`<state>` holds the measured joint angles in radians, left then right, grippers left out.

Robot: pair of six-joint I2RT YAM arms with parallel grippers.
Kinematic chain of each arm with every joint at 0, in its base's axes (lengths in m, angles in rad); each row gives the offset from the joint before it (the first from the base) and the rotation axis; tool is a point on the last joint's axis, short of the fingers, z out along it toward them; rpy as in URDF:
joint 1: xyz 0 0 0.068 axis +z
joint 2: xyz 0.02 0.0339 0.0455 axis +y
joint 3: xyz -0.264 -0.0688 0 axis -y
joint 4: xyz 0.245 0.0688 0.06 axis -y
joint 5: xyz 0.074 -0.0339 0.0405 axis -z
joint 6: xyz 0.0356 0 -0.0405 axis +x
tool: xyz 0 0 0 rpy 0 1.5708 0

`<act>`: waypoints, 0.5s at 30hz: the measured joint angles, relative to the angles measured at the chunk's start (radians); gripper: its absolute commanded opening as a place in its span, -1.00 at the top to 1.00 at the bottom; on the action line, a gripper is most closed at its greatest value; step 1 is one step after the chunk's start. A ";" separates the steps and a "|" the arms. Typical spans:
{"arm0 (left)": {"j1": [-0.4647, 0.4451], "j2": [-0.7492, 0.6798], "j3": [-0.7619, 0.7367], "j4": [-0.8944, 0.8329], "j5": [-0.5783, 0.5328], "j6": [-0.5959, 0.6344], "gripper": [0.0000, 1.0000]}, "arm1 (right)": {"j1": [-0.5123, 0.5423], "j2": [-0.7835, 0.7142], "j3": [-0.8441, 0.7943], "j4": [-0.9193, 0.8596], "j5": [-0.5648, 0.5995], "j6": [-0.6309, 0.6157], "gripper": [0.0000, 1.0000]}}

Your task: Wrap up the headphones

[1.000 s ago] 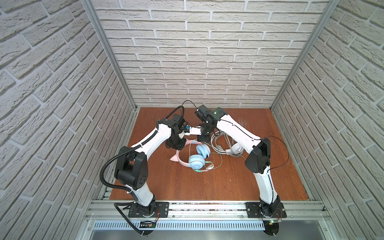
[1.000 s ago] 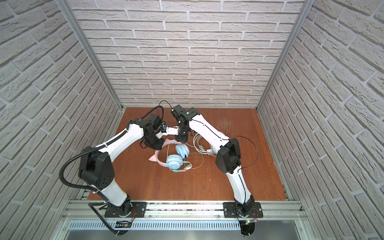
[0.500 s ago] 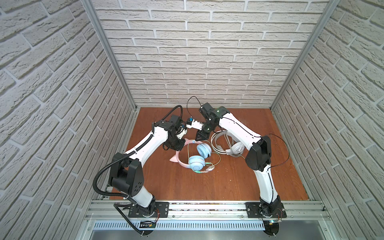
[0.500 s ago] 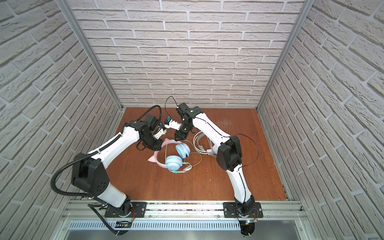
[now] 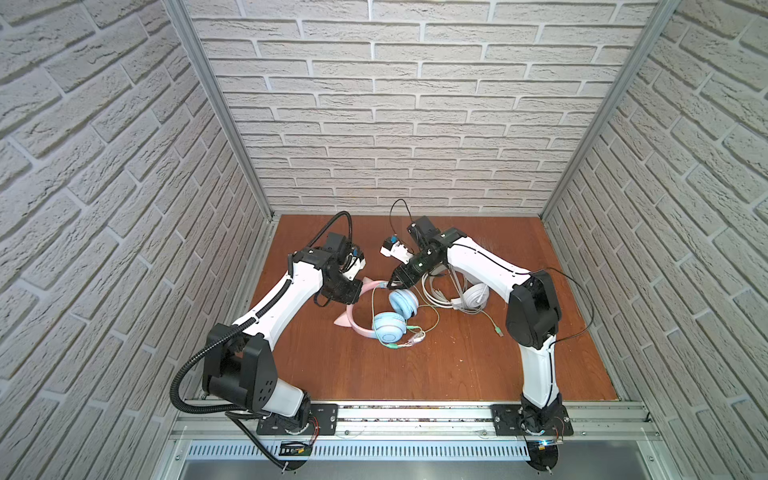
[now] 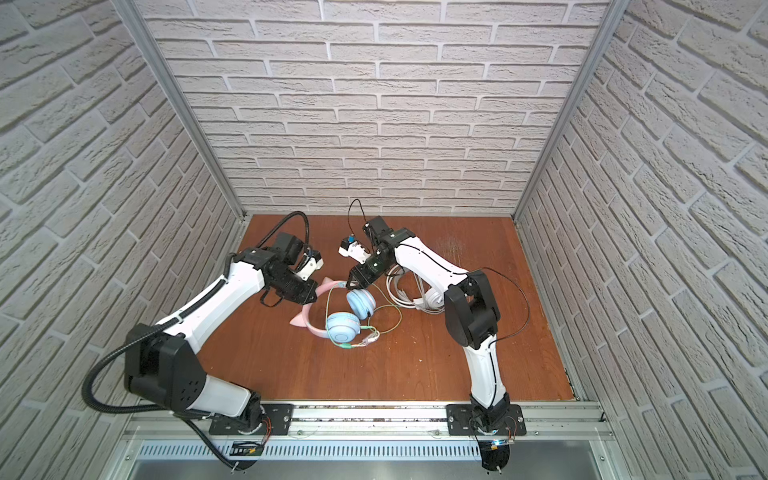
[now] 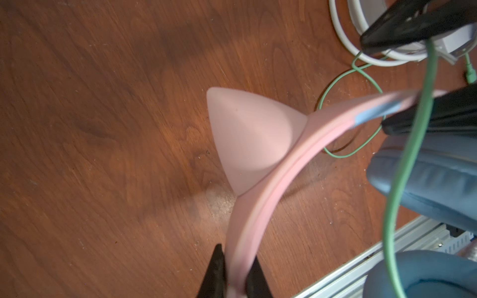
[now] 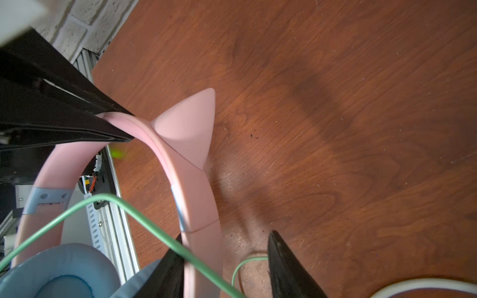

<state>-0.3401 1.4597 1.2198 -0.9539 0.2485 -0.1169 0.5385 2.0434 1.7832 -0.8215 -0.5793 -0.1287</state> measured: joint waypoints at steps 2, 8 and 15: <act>0.009 -0.010 -0.007 0.011 0.018 0.000 1.00 | -0.006 -0.031 -0.052 0.051 -0.010 0.043 -0.15; 0.018 -0.016 -0.011 0.028 0.048 0.001 1.00 | -0.019 -0.092 -0.151 0.156 -0.007 0.130 -0.36; 0.019 -0.016 -0.017 0.043 0.064 0.001 1.00 | -0.035 -0.148 -0.247 0.259 -0.008 0.211 -0.50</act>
<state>-0.3214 1.4437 1.2026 -0.9112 0.3122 -0.1162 0.5037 1.8954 1.5364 -0.5629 -0.5877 0.0822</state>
